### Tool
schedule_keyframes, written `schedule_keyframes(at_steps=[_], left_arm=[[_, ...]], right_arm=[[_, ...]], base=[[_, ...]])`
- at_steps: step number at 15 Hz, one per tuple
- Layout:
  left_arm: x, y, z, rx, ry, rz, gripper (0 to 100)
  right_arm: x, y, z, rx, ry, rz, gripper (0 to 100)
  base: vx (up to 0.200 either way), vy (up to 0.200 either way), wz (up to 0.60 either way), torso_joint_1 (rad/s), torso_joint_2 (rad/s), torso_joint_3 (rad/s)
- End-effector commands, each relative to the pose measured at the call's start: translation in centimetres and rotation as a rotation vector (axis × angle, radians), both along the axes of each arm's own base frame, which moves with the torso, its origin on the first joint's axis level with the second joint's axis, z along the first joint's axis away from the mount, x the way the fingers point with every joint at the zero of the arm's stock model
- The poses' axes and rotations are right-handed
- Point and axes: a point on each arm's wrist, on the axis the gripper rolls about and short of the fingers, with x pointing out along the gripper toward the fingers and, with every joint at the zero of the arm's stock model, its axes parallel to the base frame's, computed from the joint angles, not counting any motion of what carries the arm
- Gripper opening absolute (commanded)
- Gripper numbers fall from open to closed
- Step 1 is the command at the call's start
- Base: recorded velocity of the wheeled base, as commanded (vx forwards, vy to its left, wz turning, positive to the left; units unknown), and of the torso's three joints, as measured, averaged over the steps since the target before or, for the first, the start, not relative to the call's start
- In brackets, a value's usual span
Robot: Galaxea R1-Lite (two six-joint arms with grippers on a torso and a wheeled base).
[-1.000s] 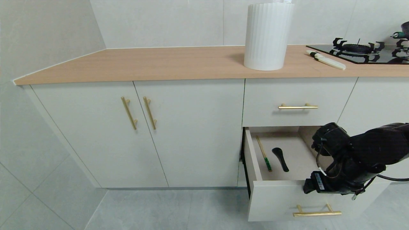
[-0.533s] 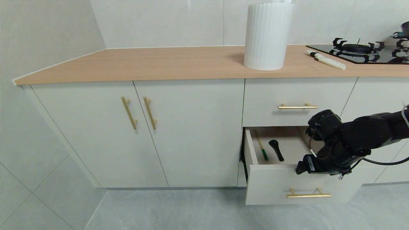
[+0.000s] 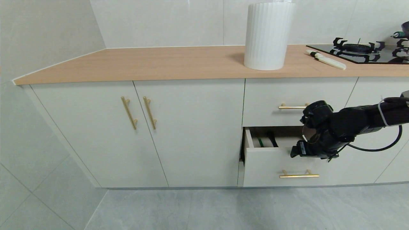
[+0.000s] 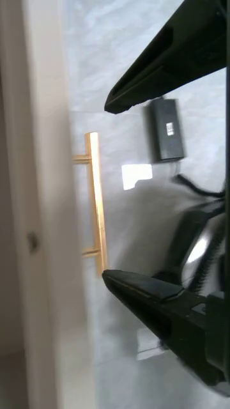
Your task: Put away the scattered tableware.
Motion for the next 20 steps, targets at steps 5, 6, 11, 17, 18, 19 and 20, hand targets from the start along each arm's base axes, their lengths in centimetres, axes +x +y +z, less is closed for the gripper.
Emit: schedule_keyframes(at_steps=[5,6,11,17,18,19,20], left_arm=[[0.0,0.0,0.0,0.000,0.001,0.001,100],[0.0,0.0,0.0,0.000,0.001,0.001,100],[0.0,0.0,0.0,0.000,0.001,0.001,100],[0.0,0.0,0.0,0.000,0.001,0.001,100],[0.0,0.0,0.0,0.000,0.001,0.001,100],[0.0,0.0,0.0,0.000,0.001,0.001,100],[0.0,0.0,0.0,0.000,0.001,0.001,100]], right_arm=[[2.4,-0.7,-1.6,0.018,-0.083,-0.027,100],[2.5,-0.8,-1.8,0.018,-0.085,-0.030,100],[4.0,-1.6,-3.2,0.038,-0.195,-0.053,100],[4.8,-1.5,-4.7,0.054,-0.384,-0.040,100],[5.0,-1.5,-4.9,0.055,-0.405,-0.044,100],[5.1,-1.5,-4.9,0.058,-0.429,-0.043,100],[5.1,-1.5,-5.0,0.062,-0.451,-0.044,100]], base=[[0.000,0.000,0.00,0.000,0.00,0.000],[0.000,0.000,0.00,0.000,0.00,0.000],[0.000,0.000,0.00,0.000,0.00,0.000],[0.000,0.000,0.00,0.000,0.00,0.000],[0.000,0.000,0.00,0.000,0.00,0.000],[0.000,0.000,0.00,0.000,0.00,0.000],[0.000,0.000,0.00,0.000,0.00,0.000]])
